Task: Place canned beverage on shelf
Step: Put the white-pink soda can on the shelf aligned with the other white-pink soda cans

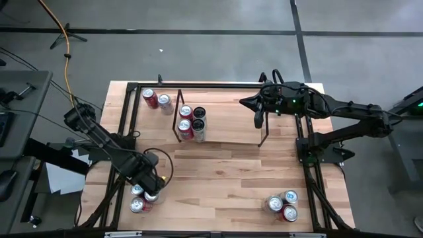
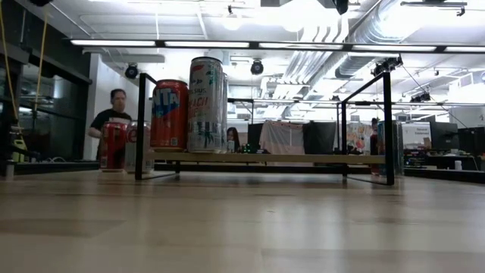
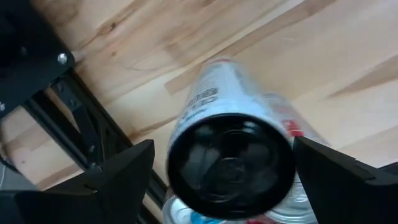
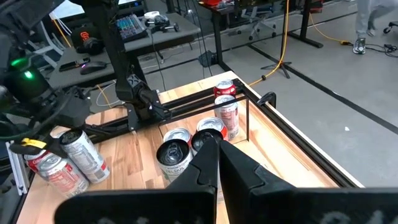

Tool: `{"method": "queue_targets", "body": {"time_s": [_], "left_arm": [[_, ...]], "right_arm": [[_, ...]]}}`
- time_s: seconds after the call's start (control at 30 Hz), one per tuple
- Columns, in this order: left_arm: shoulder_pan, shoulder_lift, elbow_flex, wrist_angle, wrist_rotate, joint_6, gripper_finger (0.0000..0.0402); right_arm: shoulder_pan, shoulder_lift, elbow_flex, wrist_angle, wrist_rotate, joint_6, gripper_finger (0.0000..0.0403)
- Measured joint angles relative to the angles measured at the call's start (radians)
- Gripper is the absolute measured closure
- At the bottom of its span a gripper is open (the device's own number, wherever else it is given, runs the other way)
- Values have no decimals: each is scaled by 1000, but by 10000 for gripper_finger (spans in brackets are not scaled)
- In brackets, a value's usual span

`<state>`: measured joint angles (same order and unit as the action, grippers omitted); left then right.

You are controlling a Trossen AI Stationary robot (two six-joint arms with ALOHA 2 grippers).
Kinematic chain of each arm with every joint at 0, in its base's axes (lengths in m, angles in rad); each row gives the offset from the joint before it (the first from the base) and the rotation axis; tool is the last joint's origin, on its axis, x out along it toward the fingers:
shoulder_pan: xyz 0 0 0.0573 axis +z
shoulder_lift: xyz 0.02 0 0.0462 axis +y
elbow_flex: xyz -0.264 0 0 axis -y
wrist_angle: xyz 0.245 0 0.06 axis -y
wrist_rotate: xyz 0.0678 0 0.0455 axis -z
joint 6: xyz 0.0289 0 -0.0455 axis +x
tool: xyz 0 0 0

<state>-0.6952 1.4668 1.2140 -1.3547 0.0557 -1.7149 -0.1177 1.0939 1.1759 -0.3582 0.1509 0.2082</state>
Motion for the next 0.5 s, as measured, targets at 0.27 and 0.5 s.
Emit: {"method": "queue_targets", "body": {"time_s": [0.27,0.5], "left_arm": [[8,-16,-22,16,-15,7,65],[8,-16,-22,16,-20,8,124]], "right_arm": [[0,0,0,0,0,1,402],[0,0,0,0,0,1,402]]}}
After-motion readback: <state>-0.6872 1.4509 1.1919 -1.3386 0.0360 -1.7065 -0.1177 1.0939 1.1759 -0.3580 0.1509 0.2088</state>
